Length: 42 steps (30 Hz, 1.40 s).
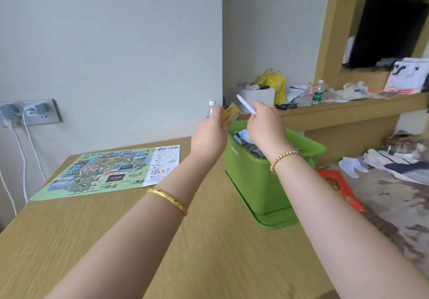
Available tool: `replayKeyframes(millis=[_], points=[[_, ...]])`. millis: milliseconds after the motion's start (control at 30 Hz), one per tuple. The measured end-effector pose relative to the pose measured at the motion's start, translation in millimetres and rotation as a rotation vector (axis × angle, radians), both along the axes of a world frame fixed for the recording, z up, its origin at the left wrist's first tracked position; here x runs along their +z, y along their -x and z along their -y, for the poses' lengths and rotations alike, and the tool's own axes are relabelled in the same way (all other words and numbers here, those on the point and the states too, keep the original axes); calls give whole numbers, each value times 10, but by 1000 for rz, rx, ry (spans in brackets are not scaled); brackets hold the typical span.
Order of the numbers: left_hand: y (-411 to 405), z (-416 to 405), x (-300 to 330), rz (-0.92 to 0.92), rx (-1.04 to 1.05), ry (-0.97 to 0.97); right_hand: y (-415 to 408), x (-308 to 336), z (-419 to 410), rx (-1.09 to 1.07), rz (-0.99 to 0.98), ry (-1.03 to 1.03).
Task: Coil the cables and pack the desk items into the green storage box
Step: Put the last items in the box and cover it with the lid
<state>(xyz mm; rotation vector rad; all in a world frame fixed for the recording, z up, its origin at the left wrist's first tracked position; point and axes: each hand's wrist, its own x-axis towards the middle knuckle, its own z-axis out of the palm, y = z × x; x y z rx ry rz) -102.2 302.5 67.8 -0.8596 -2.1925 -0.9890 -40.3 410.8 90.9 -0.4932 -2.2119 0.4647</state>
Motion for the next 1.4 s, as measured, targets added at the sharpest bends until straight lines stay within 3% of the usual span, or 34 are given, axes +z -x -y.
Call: replayKeyframes(millis=[133, 233, 300, 400, 567, 667, 733, 800, 867, 933, 1000, 1200, 1400], points=[[-269, -503, 117, -91, 103, 372, -277, 14, -427, -107, 114, -3], [-352, -719, 67, -103, 124, 670, -353, -56, -603, -131, 428, 45], [-293, -771, 29, 32, 118, 864, -356, -101, -666, -142, 631, 113], [-215, -771, 29, 248, 123, 969, -353, -169, -720, -168, 691, 109], [-177, -644, 53, 274, 85, 697, -388, -278, -768, -98, 630, 92], [-209, -591, -40, 388, 63, 442, -409, -339, -817, -88, 381, 96], [-235, -573, -115, 567, 61, 209, -438, -402, -906, -137, 188, 128], [-260, -575, -186, 809, -19, -90, -479, -473, -969, -171, 40, 312], [-301, -587, -254, 1008, -117, -368, -506, -509, -963, -136, -116, 656], [-334, -606, -294, 1098, -201, -551, -519, -526, -944, -95, -244, 959], [-350, -617, -303, 1111, -266, -640, -530, -534, -931, -58, -306, 1135], [-465, -601, -304, 1118, -423, -801, -622, -567, -916, 30, -454, 1289], [-573, -412, -173, 997, -496, -837, -752, -550, -698, 114, -525, 1258]])
